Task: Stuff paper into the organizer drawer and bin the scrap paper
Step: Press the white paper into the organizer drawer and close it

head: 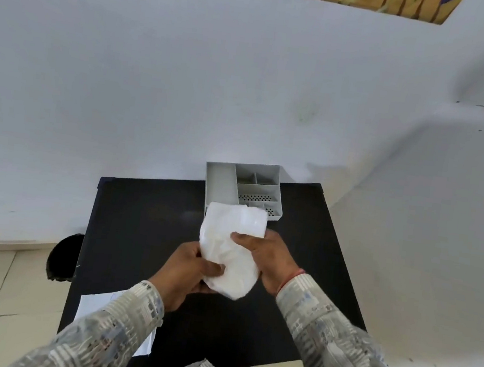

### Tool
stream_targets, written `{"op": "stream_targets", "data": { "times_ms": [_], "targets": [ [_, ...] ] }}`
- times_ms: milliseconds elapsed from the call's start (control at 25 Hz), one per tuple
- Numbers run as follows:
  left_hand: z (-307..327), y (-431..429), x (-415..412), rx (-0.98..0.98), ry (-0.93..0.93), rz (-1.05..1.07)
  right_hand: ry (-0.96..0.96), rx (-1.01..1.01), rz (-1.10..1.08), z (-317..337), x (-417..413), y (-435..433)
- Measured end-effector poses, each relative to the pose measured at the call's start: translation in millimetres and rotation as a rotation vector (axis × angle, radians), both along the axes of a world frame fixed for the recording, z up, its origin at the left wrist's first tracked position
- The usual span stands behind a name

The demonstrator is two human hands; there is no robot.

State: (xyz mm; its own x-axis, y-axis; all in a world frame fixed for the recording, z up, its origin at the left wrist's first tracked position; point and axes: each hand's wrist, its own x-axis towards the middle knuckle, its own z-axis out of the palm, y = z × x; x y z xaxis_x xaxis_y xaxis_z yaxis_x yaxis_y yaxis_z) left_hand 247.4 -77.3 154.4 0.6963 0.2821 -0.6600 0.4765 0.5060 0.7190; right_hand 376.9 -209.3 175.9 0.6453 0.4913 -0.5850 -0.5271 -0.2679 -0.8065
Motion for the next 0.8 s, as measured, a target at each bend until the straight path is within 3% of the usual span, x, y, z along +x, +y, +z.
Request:
{"op": "stream_targets", "data": {
  "times_ms": [80, 160, 240, 320, 400, 480, 560, 640, 720, 800],
  "targets": [
    [2, -2, -4, -0.014, 0.015, -0.035, -0.124, -0.073, 0.058, 5, 23, 6],
    [4, -2, -2, -0.015, 0.018, -0.001, -0.181, -0.015, 0.011, 7, 37, 12],
    [6, -3, 3, -0.035, 0.016, 0.060, -0.005, 0.143, -0.129, 1, 46, 12],
    [1, -5, 10, -0.081, 0.003, 0.155, 0.227, 0.160, -0.185, -16, 51, 3],
    [-7, -10, 17, -0.090, -0.012, 0.239, 0.384, 0.120, -0.058, -33, 44, -13],
    [-20, -17, 23, -0.075, -0.001, 0.288, 0.496, 0.213, 0.073, -46, 33, -22],
    [-32, -24, 30, -0.044, 0.053, 0.258, 0.407, 0.188, 0.099, -60, 25, -22],
    [-42, -27, 39, 0.069, 0.145, 0.123, 0.159, -0.006, 0.046, -69, 24, -16],
    [-57, -18, 52, 0.143, 0.278, 0.092, 0.139, -0.062, -0.049, -77, 31, -16],
    [-72, -2, 67, 0.117, 0.326, 0.218, 0.223, -0.024, -0.132, -79, 41, -20]
  ]
}}
